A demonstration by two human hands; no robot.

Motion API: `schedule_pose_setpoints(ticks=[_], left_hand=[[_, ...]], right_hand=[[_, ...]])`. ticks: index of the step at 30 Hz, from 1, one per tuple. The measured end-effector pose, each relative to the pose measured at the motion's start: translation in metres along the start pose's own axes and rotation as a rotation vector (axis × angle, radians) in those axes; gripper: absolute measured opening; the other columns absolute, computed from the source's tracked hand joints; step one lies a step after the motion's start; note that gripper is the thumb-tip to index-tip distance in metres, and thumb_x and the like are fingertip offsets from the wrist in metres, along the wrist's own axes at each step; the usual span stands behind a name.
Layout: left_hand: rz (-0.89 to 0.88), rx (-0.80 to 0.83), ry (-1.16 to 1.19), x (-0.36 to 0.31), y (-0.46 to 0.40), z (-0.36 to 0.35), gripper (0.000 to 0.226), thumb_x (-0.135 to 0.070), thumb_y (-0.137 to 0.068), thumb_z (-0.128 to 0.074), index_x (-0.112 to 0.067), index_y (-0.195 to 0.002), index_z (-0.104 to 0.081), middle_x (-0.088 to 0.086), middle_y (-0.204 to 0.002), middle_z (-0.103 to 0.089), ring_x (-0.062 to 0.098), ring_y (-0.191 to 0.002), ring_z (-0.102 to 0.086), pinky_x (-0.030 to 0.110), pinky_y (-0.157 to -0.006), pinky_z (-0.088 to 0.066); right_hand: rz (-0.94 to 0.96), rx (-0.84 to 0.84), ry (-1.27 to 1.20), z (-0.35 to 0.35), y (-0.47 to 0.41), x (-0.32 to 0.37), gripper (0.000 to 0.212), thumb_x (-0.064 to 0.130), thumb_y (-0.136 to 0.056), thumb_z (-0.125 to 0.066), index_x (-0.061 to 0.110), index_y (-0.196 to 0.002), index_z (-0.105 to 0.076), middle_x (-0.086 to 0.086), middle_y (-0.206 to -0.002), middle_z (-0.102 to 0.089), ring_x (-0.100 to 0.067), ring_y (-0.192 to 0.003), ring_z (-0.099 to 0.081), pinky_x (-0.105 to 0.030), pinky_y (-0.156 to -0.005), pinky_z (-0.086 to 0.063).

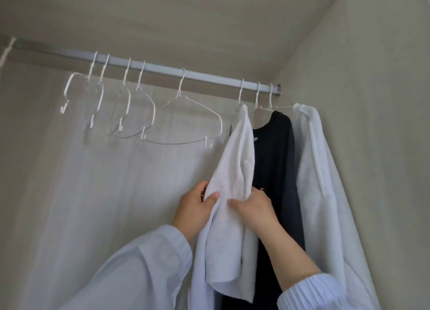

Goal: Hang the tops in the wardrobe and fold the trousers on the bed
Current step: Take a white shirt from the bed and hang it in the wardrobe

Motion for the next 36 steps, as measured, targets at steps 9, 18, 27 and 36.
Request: schedule_pose_setpoints(ticks=[9,18,27,36], left_hand=[[-0.412,0.078,-0.592,-0.046,0.085,-0.012,0.068,-0.062,-0.069,-0.054,-0.031,-0.129,-0.045,-0.015,-0.123,-0.046,0.005,-0.114,-0.047,0.024,-0.090,-0.044],[-0.086,-0.014,-0.369,-0.005,0.117,0.006,0.024,-0.021,-0.093,-0.050,-0.022,-0.116,-0.056,0.000,-0.102,-0.067,0.023,-0.093,-0.062,0.026,-0.074,-0.045],[0.052,-0.070,0.315,-0.014,0.145,0.022,0.005,-0.025,-0.087,-0.063,-0.028,-0.092,-0.061,-0.013,-0.081,-0.071,0.002,-0.071,-0.063,0.017,-0.064,-0.048],[-0.009,0.010,0.239,-0.030,0.161,0.016,0.010,-0.029,-0.079,-0.070,-0.021,-0.073,-0.068,0.000,-0.066,-0.067,0.002,-0.059,-0.054,0.017,-0.057,-0.042]], right_hand=[[-0.058,-0.036,-0.316,-0.005,0.057,-0.036,0.024,0.025,-0.099,-0.039,0.017,-0.103,-0.062,-0.001,-0.100,-0.069,-0.017,-0.098,-0.064,-0.032,-0.088,-0.051],[-0.144,-0.152,-0.390,0.033,0.087,-0.042,0.021,0.026,-0.096,-0.048,0.019,-0.087,-0.065,-0.006,-0.095,-0.072,-0.022,-0.089,-0.068,-0.041,-0.086,-0.054],[-0.127,-0.291,-0.264,0.063,0.117,-0.035,0.031,0.027,-0.093,-0.051,0.009,-0.117,-0.057,0.001,-0.096,-0.063,-0.013,-0.081,-0.059,-0.019,-0.066,-0.045],[0.575,-0.206,0.513,0.017,0.158,0.013,0.055,0.037,-0.071,-0.050,0.018,-0.123,-0.053,0.007,-0.112,-0.059,-0.016,-0.102,-0.051,-0.030,-0.080,-0.045]])
Point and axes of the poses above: each hand's wrist, its own y-axis away from the middle knuckle, its own z-axis out of the back of the hand, x = y × z, the point moved 8 cm from there along -y, towards the middle knuckle
